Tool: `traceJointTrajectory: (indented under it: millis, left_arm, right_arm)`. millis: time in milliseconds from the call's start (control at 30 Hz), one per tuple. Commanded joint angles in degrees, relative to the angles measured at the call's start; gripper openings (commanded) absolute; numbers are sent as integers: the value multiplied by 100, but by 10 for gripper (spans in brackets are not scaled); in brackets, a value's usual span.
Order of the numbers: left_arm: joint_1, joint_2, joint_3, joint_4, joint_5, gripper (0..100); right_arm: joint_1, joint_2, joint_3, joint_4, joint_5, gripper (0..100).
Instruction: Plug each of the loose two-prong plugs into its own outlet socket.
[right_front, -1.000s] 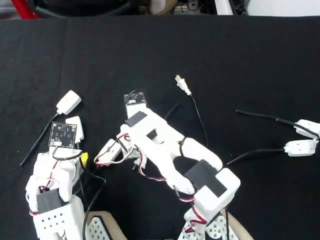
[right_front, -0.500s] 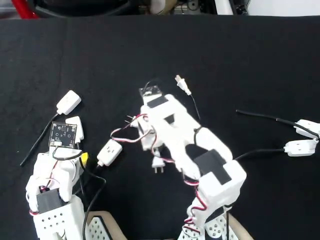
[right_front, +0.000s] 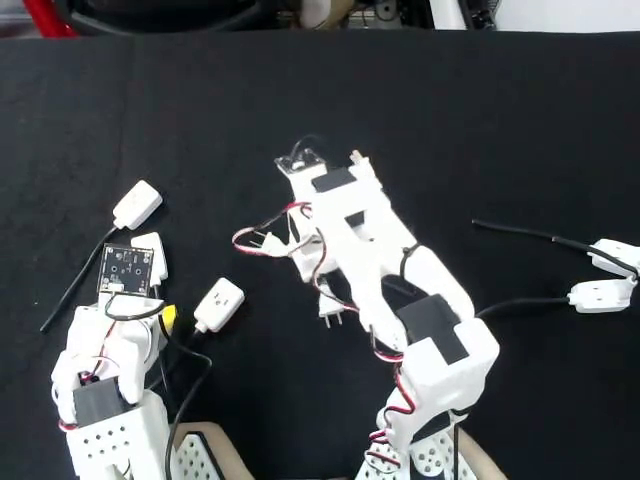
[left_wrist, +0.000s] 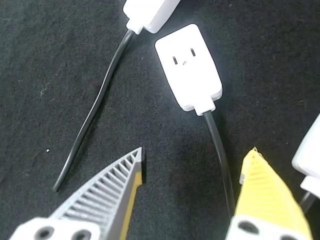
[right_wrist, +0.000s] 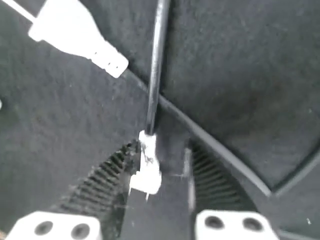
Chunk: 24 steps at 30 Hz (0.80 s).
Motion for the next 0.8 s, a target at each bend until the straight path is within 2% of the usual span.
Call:
traceJointTrajectory:
  millis: [0, 133, 300, 433, 767]
  left_arm:
    - [-57, -26, 101, -79, -35, 306]
    - [-57, -26, 101, -79, -35, 306]
    - [-57, -26, 101, -79, -35, 306]
    - [-57, -26, 101, -79, -18, 306]
    - [-57, -26, 101, -79, -26, 306]
  right_arm:
    - [70, -57, -664, 774, 35, 168]
    - [70, -13, -734, 1152, 35, 148]
    - [-88, 75, -136, 396, 44, 92]
    - [-273, 40, 224, 9, 44, 88]
    - [-273, 75, 602, -70, 79, 87]
